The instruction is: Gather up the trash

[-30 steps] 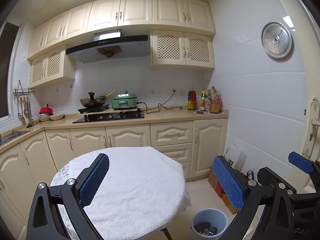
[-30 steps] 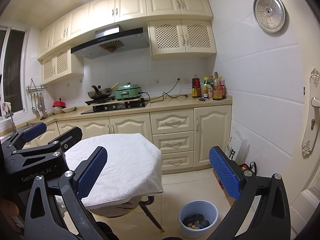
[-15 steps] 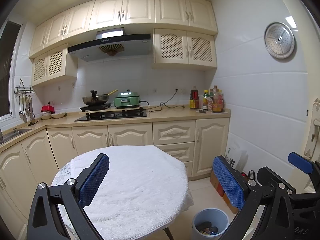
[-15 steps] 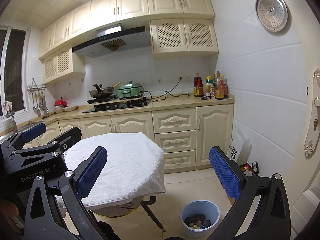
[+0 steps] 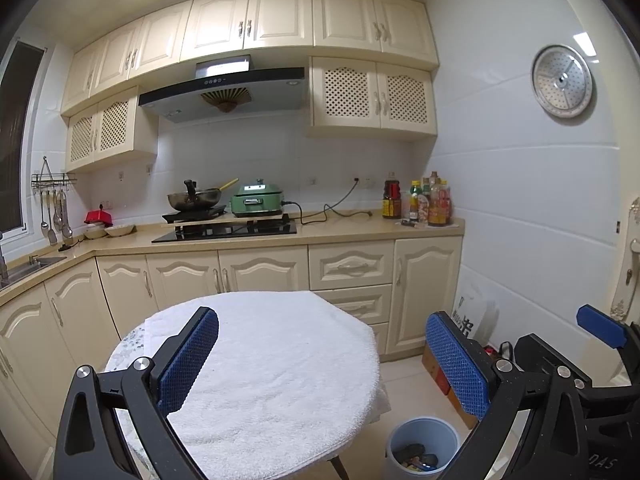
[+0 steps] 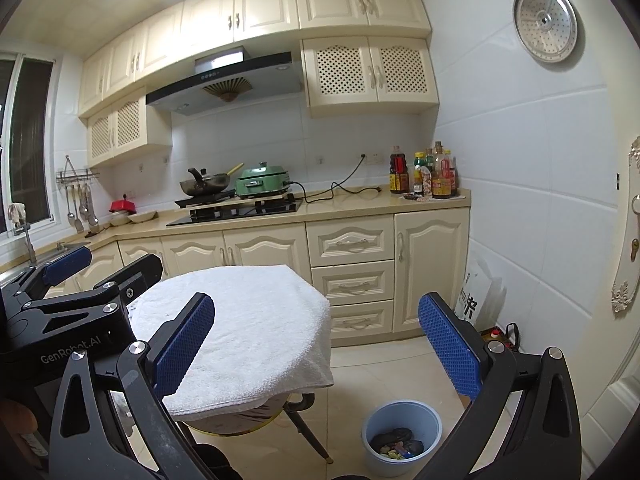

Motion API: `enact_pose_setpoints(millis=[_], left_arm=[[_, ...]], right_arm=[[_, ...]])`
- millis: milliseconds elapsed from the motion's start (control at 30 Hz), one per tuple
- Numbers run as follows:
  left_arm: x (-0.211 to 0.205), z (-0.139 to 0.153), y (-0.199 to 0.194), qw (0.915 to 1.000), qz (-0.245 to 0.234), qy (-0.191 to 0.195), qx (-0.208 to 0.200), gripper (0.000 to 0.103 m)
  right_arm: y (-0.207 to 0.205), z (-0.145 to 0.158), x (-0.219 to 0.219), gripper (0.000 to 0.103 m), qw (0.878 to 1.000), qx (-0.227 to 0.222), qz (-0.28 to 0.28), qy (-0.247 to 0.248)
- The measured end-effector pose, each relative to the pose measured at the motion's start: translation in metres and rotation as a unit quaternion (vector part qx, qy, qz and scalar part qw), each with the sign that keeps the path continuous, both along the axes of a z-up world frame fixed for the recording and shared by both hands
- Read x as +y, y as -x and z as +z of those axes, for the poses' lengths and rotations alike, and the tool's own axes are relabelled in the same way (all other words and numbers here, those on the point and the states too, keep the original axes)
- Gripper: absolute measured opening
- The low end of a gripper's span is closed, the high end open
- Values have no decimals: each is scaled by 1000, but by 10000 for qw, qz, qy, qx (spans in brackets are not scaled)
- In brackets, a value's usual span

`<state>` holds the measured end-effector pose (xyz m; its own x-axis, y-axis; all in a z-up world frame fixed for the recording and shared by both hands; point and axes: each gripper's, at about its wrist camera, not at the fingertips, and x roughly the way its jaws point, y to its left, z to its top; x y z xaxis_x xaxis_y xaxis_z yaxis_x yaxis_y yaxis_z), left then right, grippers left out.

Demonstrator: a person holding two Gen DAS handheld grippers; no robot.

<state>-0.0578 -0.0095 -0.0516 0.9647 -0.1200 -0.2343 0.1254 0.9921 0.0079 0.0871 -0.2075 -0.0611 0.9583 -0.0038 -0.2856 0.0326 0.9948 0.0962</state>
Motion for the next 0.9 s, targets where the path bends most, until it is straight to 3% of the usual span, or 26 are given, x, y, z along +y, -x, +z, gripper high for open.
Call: enact_pose_setpoints(millis=[900], left_arm=[[-7, -4, -1, 10000, 37, -3, 16, 102]], right_arm=[[-3, -4, -1, 103, 10000, 46, 48, -29]])
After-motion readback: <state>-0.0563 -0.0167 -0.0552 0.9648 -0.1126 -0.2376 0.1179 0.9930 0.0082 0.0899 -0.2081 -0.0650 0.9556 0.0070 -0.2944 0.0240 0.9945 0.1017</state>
